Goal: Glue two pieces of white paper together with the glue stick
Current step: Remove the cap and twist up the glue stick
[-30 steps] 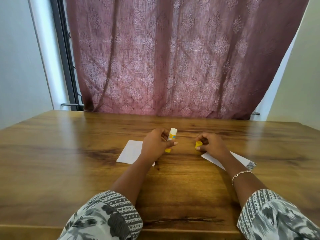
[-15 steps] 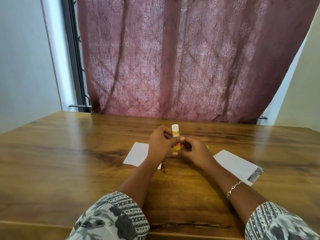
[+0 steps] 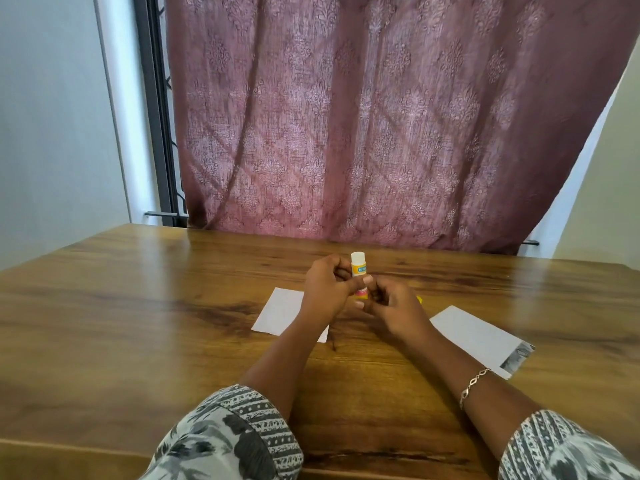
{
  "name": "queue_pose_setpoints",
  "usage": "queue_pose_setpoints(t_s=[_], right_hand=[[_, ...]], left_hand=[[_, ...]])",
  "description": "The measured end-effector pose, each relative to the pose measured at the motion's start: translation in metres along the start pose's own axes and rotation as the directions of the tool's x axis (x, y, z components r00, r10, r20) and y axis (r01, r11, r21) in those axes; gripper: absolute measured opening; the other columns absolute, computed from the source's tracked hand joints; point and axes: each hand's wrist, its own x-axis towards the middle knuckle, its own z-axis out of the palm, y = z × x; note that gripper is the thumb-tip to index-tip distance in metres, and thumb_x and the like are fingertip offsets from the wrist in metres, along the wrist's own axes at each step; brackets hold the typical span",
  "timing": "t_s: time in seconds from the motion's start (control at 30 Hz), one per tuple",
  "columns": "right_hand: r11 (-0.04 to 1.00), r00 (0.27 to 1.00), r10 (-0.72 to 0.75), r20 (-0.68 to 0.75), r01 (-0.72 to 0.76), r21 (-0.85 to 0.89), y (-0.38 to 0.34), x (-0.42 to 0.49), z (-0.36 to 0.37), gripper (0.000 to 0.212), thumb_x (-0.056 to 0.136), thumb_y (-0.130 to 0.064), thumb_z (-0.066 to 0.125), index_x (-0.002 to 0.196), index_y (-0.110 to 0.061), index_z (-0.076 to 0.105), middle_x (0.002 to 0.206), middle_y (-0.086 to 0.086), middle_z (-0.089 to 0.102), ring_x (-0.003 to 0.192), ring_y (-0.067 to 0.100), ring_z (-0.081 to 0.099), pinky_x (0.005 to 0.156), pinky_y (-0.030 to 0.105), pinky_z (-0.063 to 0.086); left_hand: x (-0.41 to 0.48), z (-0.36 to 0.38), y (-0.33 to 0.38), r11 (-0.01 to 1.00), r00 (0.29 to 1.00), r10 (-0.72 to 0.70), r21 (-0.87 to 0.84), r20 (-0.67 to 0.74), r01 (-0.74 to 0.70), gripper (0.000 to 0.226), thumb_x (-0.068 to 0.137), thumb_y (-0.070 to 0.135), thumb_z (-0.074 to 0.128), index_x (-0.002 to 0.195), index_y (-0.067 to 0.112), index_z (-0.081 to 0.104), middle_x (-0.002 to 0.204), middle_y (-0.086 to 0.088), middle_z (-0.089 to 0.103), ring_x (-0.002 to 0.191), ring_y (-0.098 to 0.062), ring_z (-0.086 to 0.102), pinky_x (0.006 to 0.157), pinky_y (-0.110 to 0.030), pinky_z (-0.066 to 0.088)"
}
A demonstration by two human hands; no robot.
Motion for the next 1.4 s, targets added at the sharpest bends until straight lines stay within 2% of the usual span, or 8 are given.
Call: queue_pose_setpoints(t_s=[0.17,0.37,0.5,0.73,1.0,1.13,1.23,1.4], right_hand=[[0.991,0.997,0.052,0.06,-0.059,0.123,-0.0026,-0.0018,-0.0021,0.009,0.081,-0.004,0.062,0.088,-0.009,0.065,0.073,0.0,0.058,0.071,0.011,0.051,0.067,0.025,0.041],[0.996,0.997,0.081,-0.002,-0.081,-0.024,0.0022,0.0016,0.0024,0.029,0.074,-0.01,0.071,0.1,-0.005,0.06,0.07,-0.004,0.052,0.062,0.007,0.044,0.052,0.009,0.037],[0.996,0.998,0.06,0.019,-0.059,-0.062,0.0028,0.0016,0.0014,0.02,0.077,-0.008,0.067,0.096,-0.003,0.063,0.086,0.018,0.066,0.073,0.017,0.054,0.067,0.031,0.046],[0.93,0.984,0.091,0.154,-0.139,0.339,-0.0027,-0.0041,-0.0056,0.015,0.082,0.002,0.057,0.094,-0.002,0.064,0.083,0.006,0.064,0.076,0.01,0.06,0.064,0.011,0.05],[0.959,0.993,0.091,0.07,-0.106,0.264,0.0025,-0.0003,-0.0013,0.023,0.074,-0.003,0.069,0.096,-0.007,0.063,0.094,0.019,0.067,0.085,0.023,0.059,0.08,0.036,0.049],[0.933,0.987,0.059,0.149,-0.107,0.343,0.001,-0.0008,-0.0042,0.011,0.083,0.001,0.056,0.088,-0.006,0.063,0.08,0.006,0.064,0.075,0.007,0.06,0.071,0.017,0.049],[0.935,0.984,0.058,0.169,-0.112,0.335,0.0001,-0.003,-0.0042,0.01,0.084,-0.003,0.057,0.09,-0.007,0.064,0.083,0.007,0.065,0.075,0.007,0.06,0.07,0.017,0.049],[0.962,0.992,0.097,0.077,-0.113,0.249,0.0046,-0.0004,-0.0002,0.034,0.072,-0.007,0.071,0.103,-0.004,0.057,0.094,0.016,0.065,0.086,0.024,0.057,0.08,0.039,0.048]], left_hand=[[0.0005,0.0013,0.0,0.999,0.999,0.033,0.017,0.023,-0.033,0.021,0.073,0.009,0.073,0.092,0.005,0.065,0.083,-0.006,0.067,0.08,-0.019,0.063,0.085,-0.042,0.053],[-0.0009,0.0031,0.0013,1.0,1.0,0.007,-0.005,0.017,-0.007,0.018,0.072,0.01,0.074,0.076,0.02,0.059,0.071,0.005,0.061,0.07,-0.012,0.06,0.061,-0.029,0.055],[0.0014,0.0022,-0.0004,1.0,0.999,0.019,0.011,0.041,-0.019,0.017,0.073,0.01,0.074,0.088,0.009,0.066,0.081,-0.005,0.067,0.081,-0.025,0.066,0.079,-0.044,0.055],[0.0023,-0.0002,0.0008,0.997,0.996,0.064,-0.037,0.066,-0.061,0.024,0.071,0.003,0.074,0.094,0.0,0.067,0.078,-0.004,0.067,0.071,-0.007,0.063,0.078,-0.029,0.052],[0.0008,0.0015,-0.0003,0.996,0.994,0.085,-0.036,0.063,-0.082,0.023,0.07,0.005,0.075,0.092,0.002,0.068,0.079,-0.009,0.069,0.076,-0.019,0.064,0.081,-0.037,0.052],[0.0016,0.0005,-0.0004,0.994,0.993,0.102,-0.053,0.062,-0.099,0.021,0.074,0.0,0.07,0.094,-0.001,0.068,0.075,0.002,0.066,0.07,-0.004,0.062,0.078,-0.028,0.051],[0.002,-0.0011,0.0005,0.994,0.996,0.09,-0.068,0.026,-0.088,0.022,0.071,0.002,0.074,0.092,0.0,0.068,0.078,-0.008,0.068,0.077,-0.018,0.063,0.08,-0.035,0.051],[0.0013,0.0008,0.002,0.996,0.997,0.081,-0.051,0.017,-0.08,0.021,0.067,0.006,0.078,0.084,0.006,0.066,0.08,-0.014,0.067,0.076,-0.022,0.061,0.077,-0.037,0.052]])
